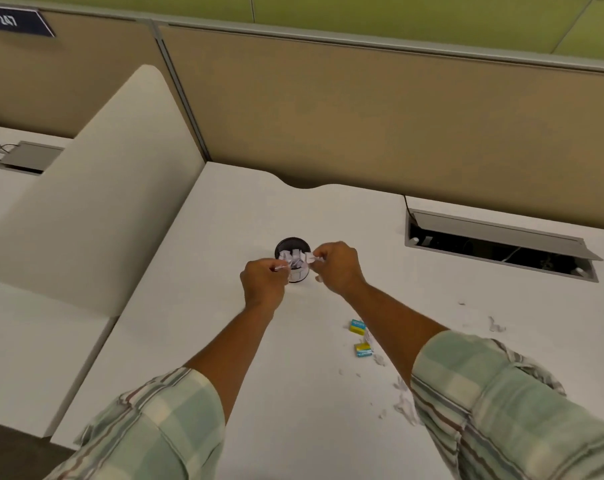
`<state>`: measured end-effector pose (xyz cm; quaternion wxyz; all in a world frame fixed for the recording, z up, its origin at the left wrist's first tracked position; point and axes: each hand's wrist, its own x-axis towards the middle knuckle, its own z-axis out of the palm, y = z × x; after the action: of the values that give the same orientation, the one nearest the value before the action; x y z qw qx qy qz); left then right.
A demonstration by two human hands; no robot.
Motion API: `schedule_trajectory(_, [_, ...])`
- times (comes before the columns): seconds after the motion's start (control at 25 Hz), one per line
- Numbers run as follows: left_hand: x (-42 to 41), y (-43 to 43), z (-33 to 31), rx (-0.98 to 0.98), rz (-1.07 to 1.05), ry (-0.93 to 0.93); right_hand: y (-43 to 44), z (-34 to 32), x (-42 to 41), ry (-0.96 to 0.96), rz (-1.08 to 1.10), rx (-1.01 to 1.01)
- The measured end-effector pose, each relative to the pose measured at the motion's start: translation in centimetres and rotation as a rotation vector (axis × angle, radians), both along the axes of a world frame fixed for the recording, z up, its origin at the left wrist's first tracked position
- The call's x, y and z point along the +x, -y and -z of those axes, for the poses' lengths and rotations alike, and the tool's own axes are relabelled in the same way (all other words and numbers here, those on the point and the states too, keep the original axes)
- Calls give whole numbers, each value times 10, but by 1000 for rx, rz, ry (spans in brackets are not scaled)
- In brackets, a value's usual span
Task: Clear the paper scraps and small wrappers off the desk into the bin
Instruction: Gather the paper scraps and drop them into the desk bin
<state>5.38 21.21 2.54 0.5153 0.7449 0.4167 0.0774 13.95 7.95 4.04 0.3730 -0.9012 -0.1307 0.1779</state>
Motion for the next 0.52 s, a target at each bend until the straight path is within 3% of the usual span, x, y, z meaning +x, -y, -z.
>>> schedule_trajectory(0.32, [42, -38, 14, 129, 70, -14, -70, 14, 30, 35, -126, -204])
schedule_trajectory(0.52, [46, -38, 21, 157, 116, -13, -68, 15, 29, 59, -178, -182])
